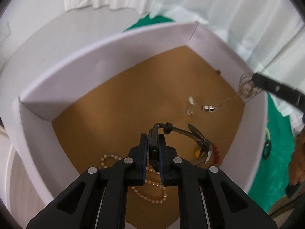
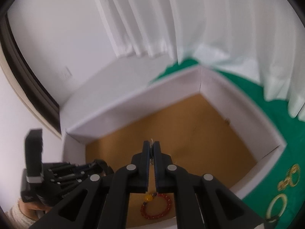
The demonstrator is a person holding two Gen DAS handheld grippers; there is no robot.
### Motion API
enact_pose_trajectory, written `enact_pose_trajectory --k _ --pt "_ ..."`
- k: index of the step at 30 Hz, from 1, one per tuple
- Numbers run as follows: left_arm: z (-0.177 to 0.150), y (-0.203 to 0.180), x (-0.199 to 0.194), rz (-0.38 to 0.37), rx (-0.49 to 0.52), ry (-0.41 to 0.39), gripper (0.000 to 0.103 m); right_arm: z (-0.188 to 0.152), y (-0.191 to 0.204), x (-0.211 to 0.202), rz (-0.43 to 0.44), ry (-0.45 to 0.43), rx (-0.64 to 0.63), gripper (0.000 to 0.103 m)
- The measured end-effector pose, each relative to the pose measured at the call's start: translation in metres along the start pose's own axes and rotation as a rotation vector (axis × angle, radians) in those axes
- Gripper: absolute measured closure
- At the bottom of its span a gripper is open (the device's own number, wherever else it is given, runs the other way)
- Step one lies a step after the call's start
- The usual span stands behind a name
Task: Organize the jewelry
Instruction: 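Lower both items into the white box and open both tools, then withdraw both tools from the box back over the table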
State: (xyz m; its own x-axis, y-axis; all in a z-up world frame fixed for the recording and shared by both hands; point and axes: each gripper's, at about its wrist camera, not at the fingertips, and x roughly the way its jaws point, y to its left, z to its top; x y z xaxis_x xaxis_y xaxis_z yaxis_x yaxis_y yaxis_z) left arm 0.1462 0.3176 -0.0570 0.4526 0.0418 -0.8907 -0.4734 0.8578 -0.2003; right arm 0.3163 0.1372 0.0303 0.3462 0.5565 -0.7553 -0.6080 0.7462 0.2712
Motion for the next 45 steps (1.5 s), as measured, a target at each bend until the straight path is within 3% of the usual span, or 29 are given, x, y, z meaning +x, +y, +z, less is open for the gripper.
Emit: enact_pose_trajectory --k 1,2,3,4,5,6,8,14,21,27,32,38,45 --pt "-0.001 0.002 0.003 0.005 -0.008 0.01 0.094 -0.005 0.001 0.009 -0.002 0.02 -0.001 0.099" --pt "-0.003 0.003 0.004 0.014 -0.016 0.014 0.087 -0.01 0.001 0.016 -0.002 0.036 -0.001 0.097" --pt "-0.004 0.003 0.004 0.02 -0.019 0.016 0.067 -0.015 0.001 0.02 -0.003 0.044 0.002 0.095" --pt "-0.006 0.004 0.002 0.033 -0.023 0.009 0.055 -0.018 0.002 0.022 -0.016 0.049 0.001 0.094" --pt "-0.006 0.005 0.0 0.045 -0.025 -0.007 0.036 -0.02 0.002 0.021 -0.027 0.048 -0.001 0.079" --pt "-0.006 0.004 -0.005 0.058 -0.023 -0.03 0.029 -0.023 0.001 0.018 -0.043 0.039 -0.003 0.049" --pt "-0.011 -0.001 -0.019 0.069 -0.004 -0.077 0.029 -0.027 -0.002 0.007 -0.063 0.006 0.0 0.031" --pt "-0.041 -0.03 -0.066 0.056 0.06 -0.186 0.022 -0.055 -0.018 -0.043 -0.207 -0.063 -0.018 0.031" --pt "-0.089 -0.094 -0.099 -0.042 0.203 -0.256 0.017 -0.136 -0.053 -0.102 -0.293 -0.058 0.035 0.031" --pt "-0.137 -0.156 -0.094 -0.197 0.326 -0.212 0.015 -0.238 -0.083 -0.137 -0.355 -0.003 0.124 0.031" --pt "-0.168 -0.198 -0.072 -0.225 0.438 -0.162 0.015 -0.305 -0.104 -0.163 -0.429 -0.007 0.248 0.031" --pt "-0.187 -0.215 -0.054 -0.219 0.473 -0.112 0.015 -0.345 -0.112 -0.192 -0.521 -0.079 0.345 0.031" --pt "-0.19 -0.21 -0.049 -0.204 0.463 -0.106 0.015 -0.352 -0.107 -0.194 -0.52 -0.09 0.341 0.031"
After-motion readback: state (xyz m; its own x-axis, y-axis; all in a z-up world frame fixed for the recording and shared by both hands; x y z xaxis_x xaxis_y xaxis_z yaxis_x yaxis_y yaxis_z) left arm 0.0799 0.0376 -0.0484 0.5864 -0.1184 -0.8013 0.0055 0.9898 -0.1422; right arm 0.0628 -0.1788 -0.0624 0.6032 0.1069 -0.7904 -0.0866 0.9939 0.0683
